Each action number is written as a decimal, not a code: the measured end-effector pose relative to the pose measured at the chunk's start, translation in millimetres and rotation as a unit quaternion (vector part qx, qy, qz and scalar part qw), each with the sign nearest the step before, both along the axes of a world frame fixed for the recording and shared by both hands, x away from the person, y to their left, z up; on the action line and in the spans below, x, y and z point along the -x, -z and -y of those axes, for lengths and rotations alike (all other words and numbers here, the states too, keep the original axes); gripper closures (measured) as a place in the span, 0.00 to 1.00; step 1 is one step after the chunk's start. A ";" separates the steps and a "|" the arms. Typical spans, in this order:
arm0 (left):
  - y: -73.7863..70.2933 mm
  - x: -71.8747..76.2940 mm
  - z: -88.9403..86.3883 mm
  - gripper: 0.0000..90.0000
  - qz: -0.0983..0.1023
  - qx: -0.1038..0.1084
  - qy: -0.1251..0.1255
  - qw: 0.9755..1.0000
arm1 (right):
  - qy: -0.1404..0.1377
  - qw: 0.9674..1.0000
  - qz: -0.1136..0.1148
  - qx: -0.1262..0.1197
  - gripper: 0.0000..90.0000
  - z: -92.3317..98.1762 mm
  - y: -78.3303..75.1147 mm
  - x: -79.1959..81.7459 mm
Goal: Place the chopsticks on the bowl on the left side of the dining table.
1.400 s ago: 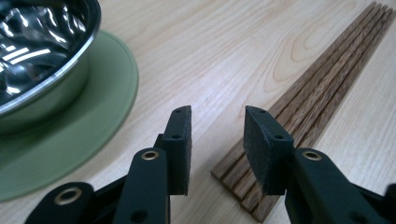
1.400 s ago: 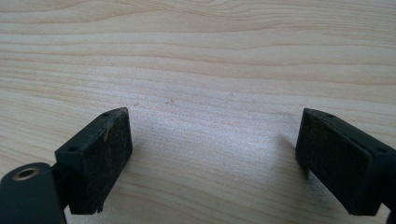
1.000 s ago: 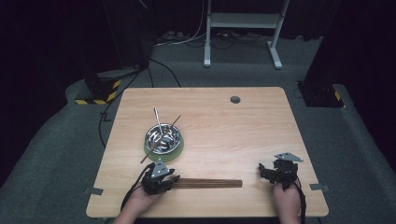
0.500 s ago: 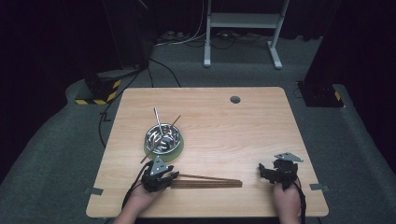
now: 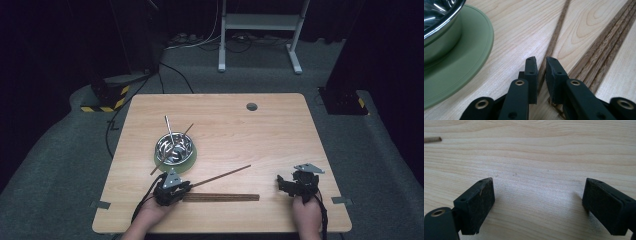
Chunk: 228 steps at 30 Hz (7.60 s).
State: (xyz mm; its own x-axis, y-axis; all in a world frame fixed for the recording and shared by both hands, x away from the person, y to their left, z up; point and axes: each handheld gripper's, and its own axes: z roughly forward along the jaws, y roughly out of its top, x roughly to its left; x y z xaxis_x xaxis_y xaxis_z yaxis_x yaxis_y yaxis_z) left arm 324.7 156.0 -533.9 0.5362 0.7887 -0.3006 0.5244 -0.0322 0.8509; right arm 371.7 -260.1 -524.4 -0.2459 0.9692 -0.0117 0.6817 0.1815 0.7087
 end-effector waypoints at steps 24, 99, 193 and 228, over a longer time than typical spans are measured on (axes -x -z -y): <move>0.4 -4.2 -1.8 0.92 -0.001 0.006 -0.020 1.000 | 0.000 1.000 0.000 0.000 0.12 0.0 0.0 0.1; -40.4 -3.3 -76.3 0.59 0.089 0.030 -0.173 0.980 | -0.001 1.000 0.002 0.002 0.12 0.4 0.0 -0.1; -26.6 1.6 -71.2 0.76 0.066 0.031 -0.111 0.991 | -0.001 1.000 0.002 0.002 0.12 0.2 0.0 -0.1; -24.9 -9.7 -95.9 0.62 0.085 0.032 -0.224 0.970 | -0.001 1.000 0.002 0.002 0.12 0.2 0.0 0.0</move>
